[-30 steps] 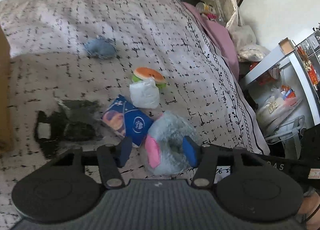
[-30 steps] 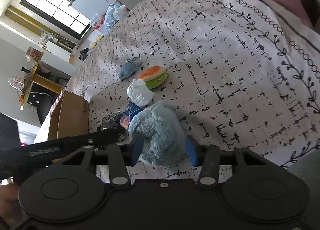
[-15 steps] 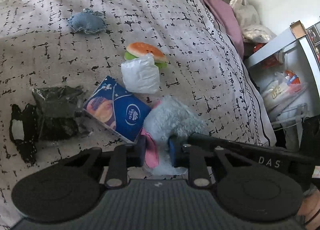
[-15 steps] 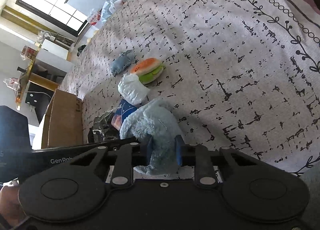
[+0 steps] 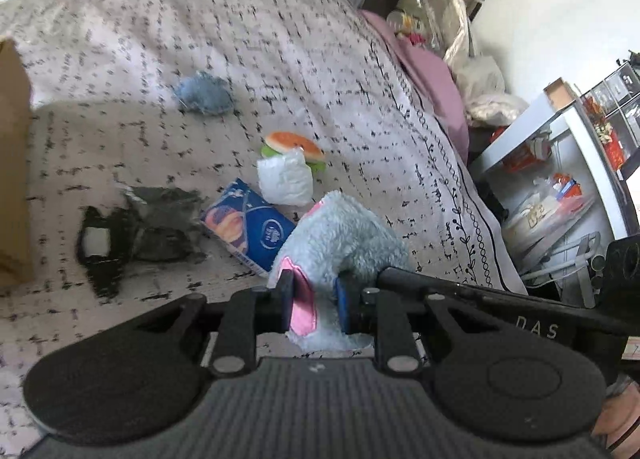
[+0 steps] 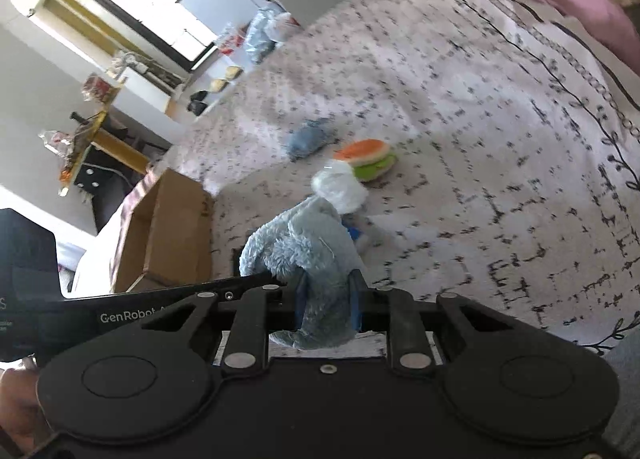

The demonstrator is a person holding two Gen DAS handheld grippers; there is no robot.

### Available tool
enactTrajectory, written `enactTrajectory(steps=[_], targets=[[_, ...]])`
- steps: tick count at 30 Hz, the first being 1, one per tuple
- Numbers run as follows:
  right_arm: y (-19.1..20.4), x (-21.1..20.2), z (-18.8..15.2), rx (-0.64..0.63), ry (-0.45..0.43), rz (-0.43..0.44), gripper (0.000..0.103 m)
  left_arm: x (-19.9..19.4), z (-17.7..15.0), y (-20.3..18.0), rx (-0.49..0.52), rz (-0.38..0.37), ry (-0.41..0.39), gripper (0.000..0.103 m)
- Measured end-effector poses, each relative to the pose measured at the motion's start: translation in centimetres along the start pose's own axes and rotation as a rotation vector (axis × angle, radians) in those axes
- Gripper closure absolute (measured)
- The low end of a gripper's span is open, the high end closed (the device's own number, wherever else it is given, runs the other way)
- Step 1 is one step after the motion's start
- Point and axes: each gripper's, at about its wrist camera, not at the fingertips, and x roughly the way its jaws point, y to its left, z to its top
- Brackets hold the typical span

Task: Organize soft objects
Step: 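Lift the grey plush with both grippers and carry it toward the box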

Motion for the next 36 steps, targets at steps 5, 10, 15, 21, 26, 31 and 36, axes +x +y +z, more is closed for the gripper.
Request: enactTrajectory(steps=[5,10,15,21,26,31,36], targets=[[3.0,-0.7,-0.6,-0.051,-0.006,0.058,0.081,-4.2,-1.2,1.0,-0.019,0.018,-0.069,0.083],[6.4,-0.8,-1.5,-0.126,-0.015,0.089,0.081,-8.0,-2.1,2.4,-0.032,0.026,-0.107,0.083],[8.9,0.2,-2.1,-0.123,-0.01,0.118,0.081,-11.0,-2.4,4.4,-0.041,0.03,-0.162,0.083],[12.4,1.0,-2.1,-0.158,-0.03,0.13,0.081,-13.2,-2.4,7.1,-0.059,0.022,-0.207,0.083],[15.0,1.9,-2.0,-0.189,-0.034,0.137,0.081,-14.9,-2.0,9.3,-0.075,0.019,-0.242,0.083],[17.3,3.0,-1.5,-0.195,-0.043,0.14,0.081,-16.2,-1.2,11.1,-0.07,0.025,-0.265,0.083],[20.0,4.7,-0.1,-0.245,-0.06,0.163,0.081,-18.1,0.3,13.3,-0.047,0.021,-0.312,0.083]])
